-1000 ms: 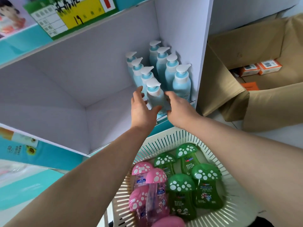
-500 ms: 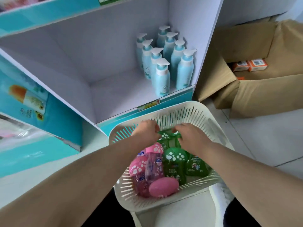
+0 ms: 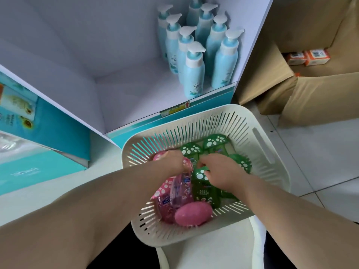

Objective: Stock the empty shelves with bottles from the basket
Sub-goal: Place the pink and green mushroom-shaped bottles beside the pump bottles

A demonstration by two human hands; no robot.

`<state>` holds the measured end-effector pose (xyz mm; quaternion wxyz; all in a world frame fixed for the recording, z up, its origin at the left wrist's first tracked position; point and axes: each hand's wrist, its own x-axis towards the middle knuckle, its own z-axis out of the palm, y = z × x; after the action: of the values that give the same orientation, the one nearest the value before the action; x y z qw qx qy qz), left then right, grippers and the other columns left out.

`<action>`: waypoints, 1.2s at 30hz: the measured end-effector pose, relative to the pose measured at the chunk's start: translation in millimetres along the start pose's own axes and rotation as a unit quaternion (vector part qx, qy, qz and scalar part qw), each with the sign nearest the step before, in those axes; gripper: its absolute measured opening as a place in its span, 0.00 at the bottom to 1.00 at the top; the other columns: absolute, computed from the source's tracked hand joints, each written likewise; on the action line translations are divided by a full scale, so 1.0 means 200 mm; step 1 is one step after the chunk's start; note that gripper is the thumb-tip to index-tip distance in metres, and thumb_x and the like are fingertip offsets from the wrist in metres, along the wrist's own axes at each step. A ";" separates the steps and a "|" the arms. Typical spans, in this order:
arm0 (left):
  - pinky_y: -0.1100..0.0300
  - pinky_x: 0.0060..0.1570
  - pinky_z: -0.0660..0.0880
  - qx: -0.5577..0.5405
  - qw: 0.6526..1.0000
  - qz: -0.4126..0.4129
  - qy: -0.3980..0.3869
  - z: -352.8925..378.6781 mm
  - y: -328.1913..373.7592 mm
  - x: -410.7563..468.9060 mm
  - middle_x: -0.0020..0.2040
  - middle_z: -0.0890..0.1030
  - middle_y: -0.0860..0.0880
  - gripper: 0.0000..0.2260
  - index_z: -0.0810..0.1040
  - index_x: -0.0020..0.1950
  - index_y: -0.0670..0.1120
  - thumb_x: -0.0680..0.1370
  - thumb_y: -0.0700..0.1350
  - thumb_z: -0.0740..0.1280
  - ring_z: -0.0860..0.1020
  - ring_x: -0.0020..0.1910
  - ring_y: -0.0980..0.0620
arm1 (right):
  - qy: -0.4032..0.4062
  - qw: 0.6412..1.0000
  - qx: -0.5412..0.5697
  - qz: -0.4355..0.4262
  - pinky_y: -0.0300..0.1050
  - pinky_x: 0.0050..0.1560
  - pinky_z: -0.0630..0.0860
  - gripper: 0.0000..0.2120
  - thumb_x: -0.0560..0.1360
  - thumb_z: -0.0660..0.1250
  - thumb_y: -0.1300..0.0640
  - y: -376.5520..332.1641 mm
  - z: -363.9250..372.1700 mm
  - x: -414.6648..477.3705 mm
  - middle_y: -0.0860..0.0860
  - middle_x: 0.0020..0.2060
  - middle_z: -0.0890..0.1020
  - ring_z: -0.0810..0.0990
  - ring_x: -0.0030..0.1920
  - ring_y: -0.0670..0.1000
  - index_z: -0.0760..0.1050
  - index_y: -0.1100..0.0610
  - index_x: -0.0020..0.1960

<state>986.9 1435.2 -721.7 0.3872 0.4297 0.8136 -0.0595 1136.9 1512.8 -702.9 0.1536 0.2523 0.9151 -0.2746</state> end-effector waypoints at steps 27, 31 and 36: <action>0.56 0.51 0.74 0.076 0.989 0.039 0.124 -0.41 -0.11 -0.34 0.62 0.75 0.46 0.28 0.65 0.69 0.48 0.73 0.53 0.72 0.75 0.59 0.46 | -0.075 0.992 -0.085 -0.057 0.50 0.59 0.70 0.22 0.72 0.69 0.48 -0.21 0.13 -0.07 0.51 0.58 0.74 0.73 0.57 0.55 0.70 0.51 0.64; 0.55 0.50 0.72 0.039 0.986 0.050 0.151 -0.48 -0.10 -0.41 0.62 0.75 0.44 0.28 0.64 0.69 0.47 0.74 0.51 0.72 0.75 0.58 0.45 | -0.026 0.989 -0.100 -0.109 0.45 0.51 0.71 0.18 0.73 0.69 0.52 -0.24 0.06 -0.11 0.50 0.53 0.73 0.75 0.52 0.53 0.70 0.52 0.61; 0.56 0.48 0.71 -0.019 0.977 0.042 0.208 -0.62 -0.09 -0.57 0.61 0.76 0.43 0.27 0.64 0.69 0.48 0.74 0.48 0.72 0.76 0.55 0.44 | 0.026 0.985 -0.131 -0.114 0.47 0.58 0.74 0.26 0.71 0.71 0.57 -0.30 -0.16 -0.19 0.49 0.58 0.73 0.73 0.57 0.52 0.66 0.51 0.67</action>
<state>939.3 1402.5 -563.7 0.2196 0.4591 0.8585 0.0629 1131.4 1473.4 -634.9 0.1297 0.1312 0.9695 -0.1616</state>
